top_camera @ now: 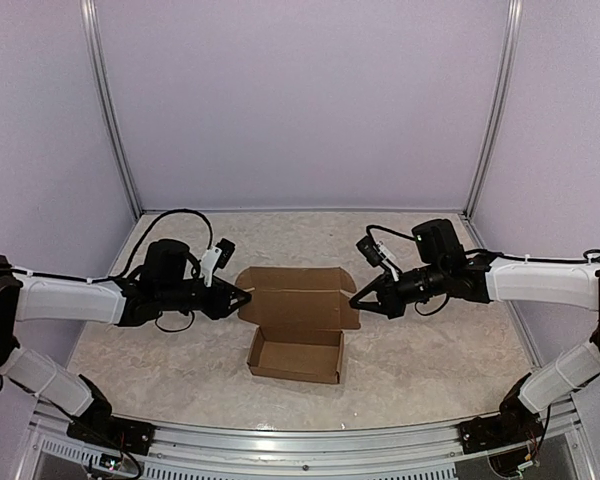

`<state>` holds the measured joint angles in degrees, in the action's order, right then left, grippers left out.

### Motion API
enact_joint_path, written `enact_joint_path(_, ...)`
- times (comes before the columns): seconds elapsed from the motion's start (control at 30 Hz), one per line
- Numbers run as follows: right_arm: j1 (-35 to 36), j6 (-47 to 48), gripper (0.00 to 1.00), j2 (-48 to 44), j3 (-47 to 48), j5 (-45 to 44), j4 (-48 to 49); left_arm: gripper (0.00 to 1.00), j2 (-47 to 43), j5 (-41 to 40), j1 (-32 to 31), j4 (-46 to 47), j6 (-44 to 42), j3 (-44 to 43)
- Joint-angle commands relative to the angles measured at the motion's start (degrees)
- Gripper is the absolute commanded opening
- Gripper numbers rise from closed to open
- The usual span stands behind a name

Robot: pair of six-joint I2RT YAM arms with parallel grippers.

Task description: Fold the paper box

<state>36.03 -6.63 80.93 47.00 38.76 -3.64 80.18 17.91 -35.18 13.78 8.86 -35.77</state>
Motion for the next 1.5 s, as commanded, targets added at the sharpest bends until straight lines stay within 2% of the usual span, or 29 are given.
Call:
enact_joint_path(0.0, -0.5, 0.5, 0.0, -1.1, 0.1, 0.4, -1.1, 0.29, 0.6, 3.1, 0.3, 0.7, -0.7, -1.0)
enact_joint_path(0.4, -0.5, -1.7, 0.0, -1.3, 0.3, -2.1, 0.0, 0.0, -1.5, 3.1, 0.3, -2.4, -0.3, -0.8)
enact_joint_path(0.6, 2.1, -2.1, 0.0, -2.6, 0.2, -7.7, 0.1, 0.0, -2.1, 2.2, -0.4, -2.4, 0.6, -0.5)
enact_joint_path(1.03, 11.8, -9.5, 0.0, -5.6, -2.4, -31.5, 5.1, 0.0, -6.8, -13.2, -8.5, -3.4, 3.5, 0.5)
enact_joint_path(1.47, 22.7, -23.3, 0.0, -1.9, -4.3, -56.3, 12.8, 0.0, 0.1, -25.9, -17.0, -5.9, 9.3, -4.1)
